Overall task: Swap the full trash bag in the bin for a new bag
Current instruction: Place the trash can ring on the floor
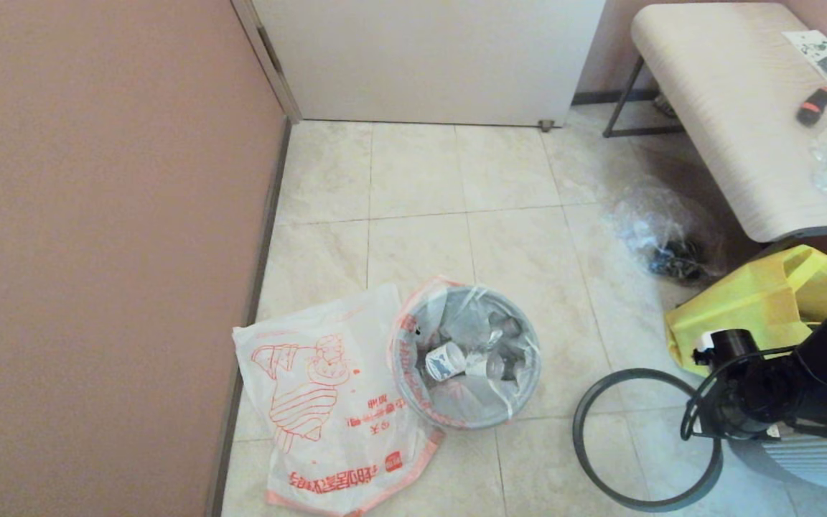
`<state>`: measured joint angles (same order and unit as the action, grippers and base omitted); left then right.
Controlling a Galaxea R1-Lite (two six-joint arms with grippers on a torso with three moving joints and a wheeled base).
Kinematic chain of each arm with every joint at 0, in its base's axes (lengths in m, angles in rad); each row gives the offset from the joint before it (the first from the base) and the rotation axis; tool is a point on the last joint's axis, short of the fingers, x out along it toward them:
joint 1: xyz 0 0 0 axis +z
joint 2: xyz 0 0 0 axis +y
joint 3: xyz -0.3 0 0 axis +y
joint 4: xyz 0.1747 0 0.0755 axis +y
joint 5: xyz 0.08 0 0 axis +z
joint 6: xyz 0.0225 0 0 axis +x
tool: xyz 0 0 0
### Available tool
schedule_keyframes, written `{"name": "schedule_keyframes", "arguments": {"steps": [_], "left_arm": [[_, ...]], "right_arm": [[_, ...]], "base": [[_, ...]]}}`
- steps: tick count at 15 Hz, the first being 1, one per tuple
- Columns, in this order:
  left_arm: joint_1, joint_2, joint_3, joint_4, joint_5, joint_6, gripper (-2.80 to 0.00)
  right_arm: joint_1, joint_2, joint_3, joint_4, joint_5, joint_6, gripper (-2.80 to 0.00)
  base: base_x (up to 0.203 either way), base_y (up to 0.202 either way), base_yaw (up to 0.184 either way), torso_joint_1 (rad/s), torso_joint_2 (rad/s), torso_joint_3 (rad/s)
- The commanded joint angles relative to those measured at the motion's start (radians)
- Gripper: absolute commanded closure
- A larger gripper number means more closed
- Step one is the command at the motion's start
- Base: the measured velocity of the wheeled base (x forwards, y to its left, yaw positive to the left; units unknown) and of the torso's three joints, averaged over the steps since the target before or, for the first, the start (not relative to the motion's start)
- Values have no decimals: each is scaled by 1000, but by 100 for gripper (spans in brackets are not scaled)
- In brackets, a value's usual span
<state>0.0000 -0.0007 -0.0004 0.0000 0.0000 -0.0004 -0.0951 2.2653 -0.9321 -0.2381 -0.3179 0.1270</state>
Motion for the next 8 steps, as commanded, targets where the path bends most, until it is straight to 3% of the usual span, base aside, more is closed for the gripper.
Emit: {"name": "schedule_keyframes", "arguments": {"steps": [1,8], "left_arm": [[0,1,0,0,0,-1,0],[0,1,0,0,0,-1,0]], "right_arm": [[2,37,-5,-11,-1,-1,0],[15,48,-5,-18,-6,-37,0]], "base": [[0,0,0,0,0,0],[0,0,0,0,0,0]]}}
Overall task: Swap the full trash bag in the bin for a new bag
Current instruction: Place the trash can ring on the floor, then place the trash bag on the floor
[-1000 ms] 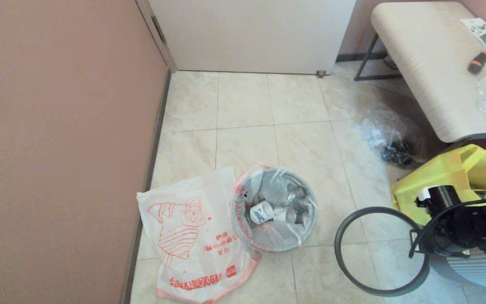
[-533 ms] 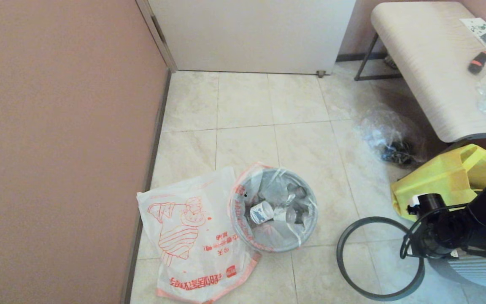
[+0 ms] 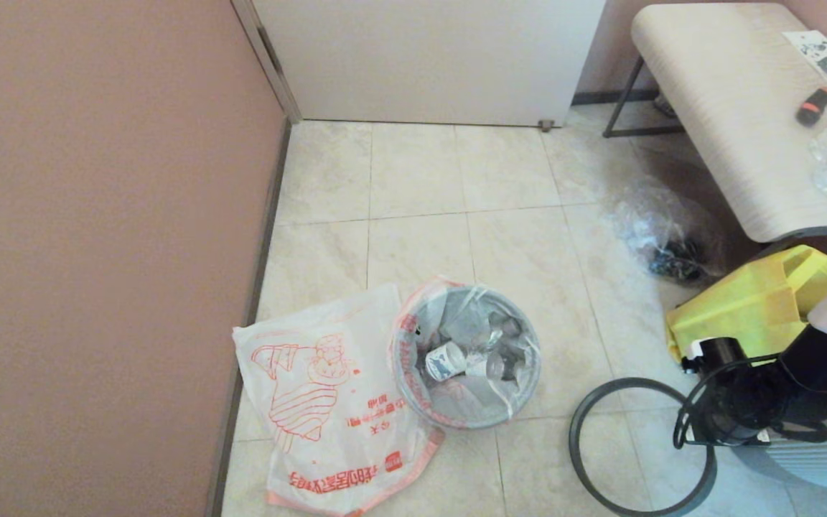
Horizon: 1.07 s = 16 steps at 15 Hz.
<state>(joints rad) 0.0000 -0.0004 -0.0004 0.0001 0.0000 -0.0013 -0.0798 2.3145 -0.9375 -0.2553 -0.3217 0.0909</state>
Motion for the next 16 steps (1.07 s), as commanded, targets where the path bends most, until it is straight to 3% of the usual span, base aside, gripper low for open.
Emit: {"name": "schedule_keyframes", "arguments": {"steps": [1,9,16], "left_arm": [[0,0,0,0,0,0,0],[0,0,0,0,0,0,0],[0,0,0,0,0,1,0]], "right_arm": [[2,-3,-1,-5,-2,1,-280],[26,-144,90,1,-3,6,-280],[251,-363,103,110,-62,11,-280]], "base": [[0,0,0,0,0,0],[0,0,0,0,0,0],[0,0,0,0,0,0]]}}
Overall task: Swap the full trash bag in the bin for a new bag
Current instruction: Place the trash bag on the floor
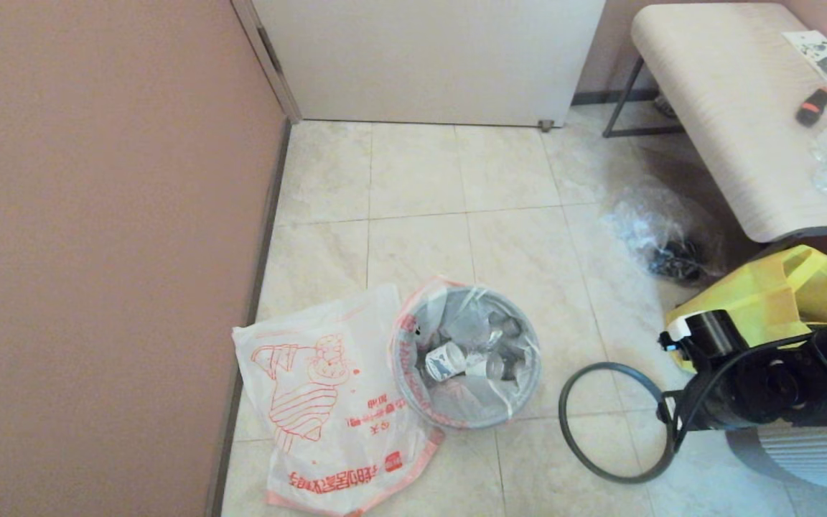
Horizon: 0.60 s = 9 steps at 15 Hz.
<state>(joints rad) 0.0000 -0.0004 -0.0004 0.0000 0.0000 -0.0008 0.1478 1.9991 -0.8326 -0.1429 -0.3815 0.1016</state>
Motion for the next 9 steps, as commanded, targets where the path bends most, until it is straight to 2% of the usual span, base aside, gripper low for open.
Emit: {"name": "schedule_keyframes", "arguments": {"steps": [1,4,6,9], "left_arm": [[0,0,0,0,0,-1,0],[0,0,0,0,0,1,0],[0,0,-1,0,0,0,0],[0,0,0,0,0,-1,0]], "right_arm": [[46,-60,-9,4,-3,4,-280],[111,-82,-82,6,-2,42,-280],[126,-115,-120,3,-1,57,-280],[140,-106,-166,1,57,74,-280]], "base": [[0,0,0,0,0,0],[0,0,0,0,0,0],[0,0,0,0,0,0],[0,0,0,0,0,0]]}}
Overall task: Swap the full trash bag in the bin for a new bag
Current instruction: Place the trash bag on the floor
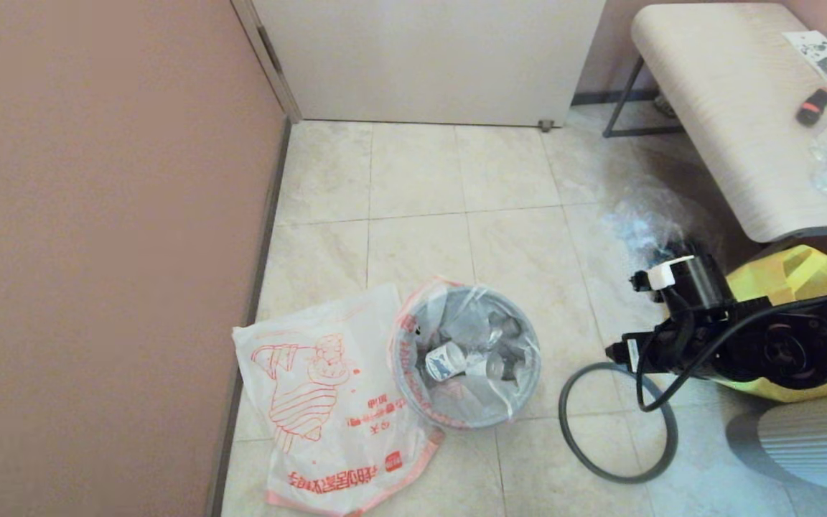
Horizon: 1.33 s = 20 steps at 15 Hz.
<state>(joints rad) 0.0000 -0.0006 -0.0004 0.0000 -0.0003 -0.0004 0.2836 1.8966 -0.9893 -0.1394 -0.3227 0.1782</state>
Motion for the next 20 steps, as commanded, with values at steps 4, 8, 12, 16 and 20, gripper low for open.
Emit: {"name": "schedule_keyframes", "arguments": {"steps": [4,8,12,16,20], "left_arm": [[0,1,0,0,0,0,0],[0,1,0,0,0,0,0],[0,1,0,0,0,-1,0],[0,1,0,0,0,-1,0],[0,1,0,0,0,-1,0]], "right_arm": [[24,98,-75,-9,77,74,-280],[81,56,-160,26,110,75,-280],[169,79,-439,230,119,113,0],[245,188,-713,414,125,138,0],[326,327,-936,441,125,194,0]], "base": [[0,0,0,0,0,0],[0,0,0,0,0,0],[0,0,0,0,0,0],[0,0,0,0,0,0],[0,0,0,0,0,0]]}}
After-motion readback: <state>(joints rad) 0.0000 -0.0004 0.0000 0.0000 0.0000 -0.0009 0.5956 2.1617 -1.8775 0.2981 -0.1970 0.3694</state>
